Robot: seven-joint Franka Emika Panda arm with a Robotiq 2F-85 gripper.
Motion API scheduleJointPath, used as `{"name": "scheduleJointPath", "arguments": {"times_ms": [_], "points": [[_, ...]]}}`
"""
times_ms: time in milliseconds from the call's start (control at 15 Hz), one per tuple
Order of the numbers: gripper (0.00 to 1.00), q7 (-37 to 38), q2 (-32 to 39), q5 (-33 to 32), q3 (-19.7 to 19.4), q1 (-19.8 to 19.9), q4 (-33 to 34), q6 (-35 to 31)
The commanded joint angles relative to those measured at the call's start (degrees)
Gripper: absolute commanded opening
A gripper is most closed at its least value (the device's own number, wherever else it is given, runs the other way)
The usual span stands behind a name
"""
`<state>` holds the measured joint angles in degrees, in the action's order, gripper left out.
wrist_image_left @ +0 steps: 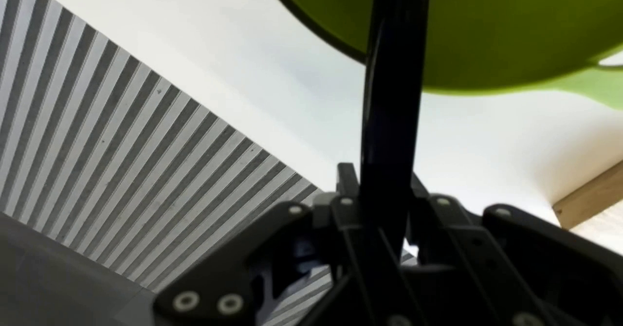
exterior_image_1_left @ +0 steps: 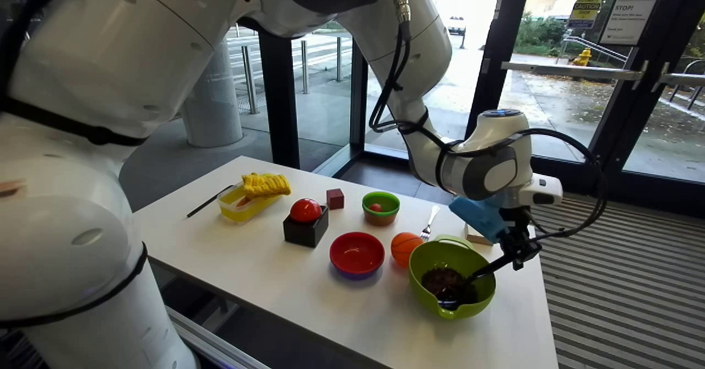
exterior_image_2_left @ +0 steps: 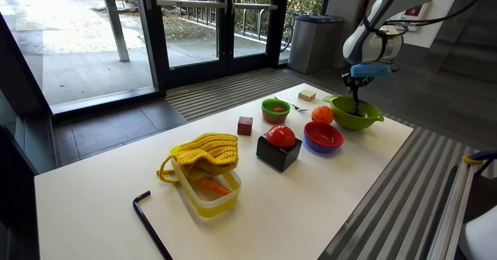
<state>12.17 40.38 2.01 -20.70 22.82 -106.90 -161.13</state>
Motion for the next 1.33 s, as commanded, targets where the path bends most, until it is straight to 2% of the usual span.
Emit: {"name": "scheduleJointPath", "arguments": {"times_ms": [0,267,533,800,867,933,1267], "points": [[0.06,2.84,-1.61,2.85,-1.23,-1.30,-3.33,-7.34],[0.06,5.21,-0.76,6.72,-2.47,-2.93,-5.67,-19.21],[0.06,5.68,-0.55,11.22,-6.26,-7.07,-8.86,-28.84],[0.06,3.82,-1.34,17.30,-6.43,-8.86,-12.19,-38.29],[0.06,3.42,-1.20,18.67,-6.12,-8.91,-12.63,-39.84],[0.06,2.79,-1.14,20.77,-7.85,-10.72,-10.07,-36.73],[0.06,1.72,-3.29,23.16,-7.75,-11.99,-12.24,-37.12]]}}
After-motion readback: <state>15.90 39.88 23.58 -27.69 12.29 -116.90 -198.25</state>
